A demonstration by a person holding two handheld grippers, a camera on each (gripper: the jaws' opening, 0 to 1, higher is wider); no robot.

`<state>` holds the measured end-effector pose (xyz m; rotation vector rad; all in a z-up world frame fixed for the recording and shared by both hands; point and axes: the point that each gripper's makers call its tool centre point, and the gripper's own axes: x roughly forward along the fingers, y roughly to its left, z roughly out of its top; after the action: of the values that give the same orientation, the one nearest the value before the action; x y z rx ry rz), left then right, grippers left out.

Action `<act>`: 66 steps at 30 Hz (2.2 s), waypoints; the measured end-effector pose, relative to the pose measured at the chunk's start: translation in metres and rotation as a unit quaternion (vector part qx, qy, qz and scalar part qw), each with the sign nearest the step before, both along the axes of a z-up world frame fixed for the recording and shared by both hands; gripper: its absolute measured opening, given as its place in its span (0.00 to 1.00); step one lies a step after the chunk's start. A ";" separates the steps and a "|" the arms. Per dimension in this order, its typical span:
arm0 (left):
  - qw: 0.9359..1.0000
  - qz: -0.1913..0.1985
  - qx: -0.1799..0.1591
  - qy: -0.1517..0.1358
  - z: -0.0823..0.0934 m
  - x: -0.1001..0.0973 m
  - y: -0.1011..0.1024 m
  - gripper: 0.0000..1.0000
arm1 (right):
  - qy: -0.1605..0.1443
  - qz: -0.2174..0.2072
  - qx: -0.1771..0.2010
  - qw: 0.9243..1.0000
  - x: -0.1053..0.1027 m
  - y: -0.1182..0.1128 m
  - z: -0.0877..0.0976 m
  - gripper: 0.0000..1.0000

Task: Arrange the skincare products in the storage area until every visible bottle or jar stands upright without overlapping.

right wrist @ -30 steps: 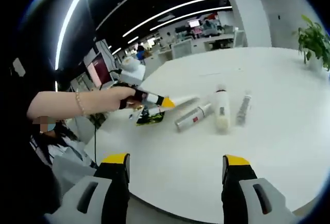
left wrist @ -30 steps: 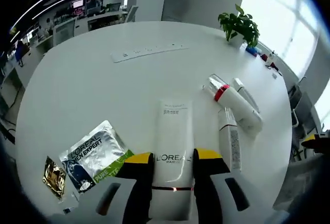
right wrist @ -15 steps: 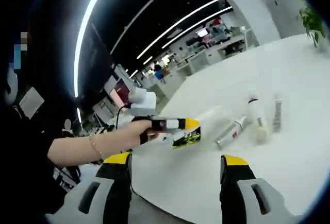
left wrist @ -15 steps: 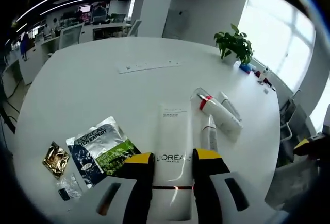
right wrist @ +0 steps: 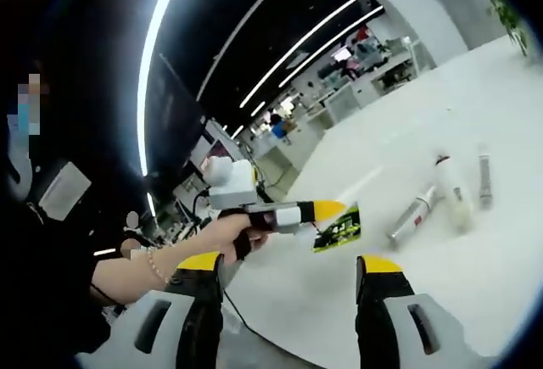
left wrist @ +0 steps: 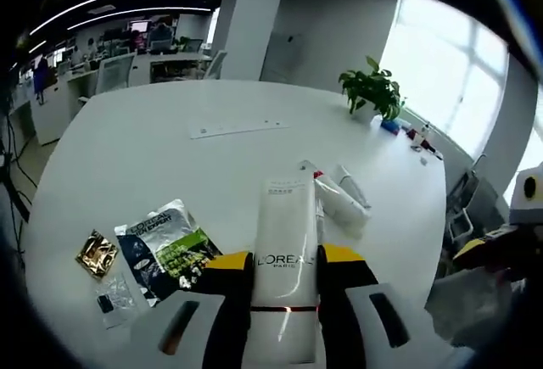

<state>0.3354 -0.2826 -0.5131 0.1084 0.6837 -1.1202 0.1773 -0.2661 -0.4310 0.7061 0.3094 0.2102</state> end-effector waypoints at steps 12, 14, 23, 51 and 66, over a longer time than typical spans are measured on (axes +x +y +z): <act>0.999 -0.008 -0.049 -0.005 0.035 -0.036 0.015 0.33 | -0.036 -0.017 0.058 0.998 0.014 -0.001 0.016 0.69; 0.998 -0.012 -0.053 -0.006 0.039 -0.043 0.016 0.33 | -0.053 -0.017 0.076 0.996 0.017 0.000 0.024 0.73; 0.997 -0.026 -0.068 -0.017 0.060 -0.079 0.025 0.33 | -0.053 -0.020 0.093 0.994 0.026 0.002 0.024 0.75; 0.993 -0.046 -0.073 -0.079 0.090 -0.104 0.033 0.33 | -0.041 -0.055 0.110 0.992 0.045 -0.005 0.028 0.47; 0.985 -0.081 -0.070 -0.134 0.099 -0.117 0.032 0.33 | -0.035 -0.100 0.170 0.980 0.044 -0.024 0.018 0.18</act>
<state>0.2187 -0.2510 -0.4142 0.1929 0.3584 -1.2782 0.2210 -0.2906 -0.4132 1.0600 0.1330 0.0966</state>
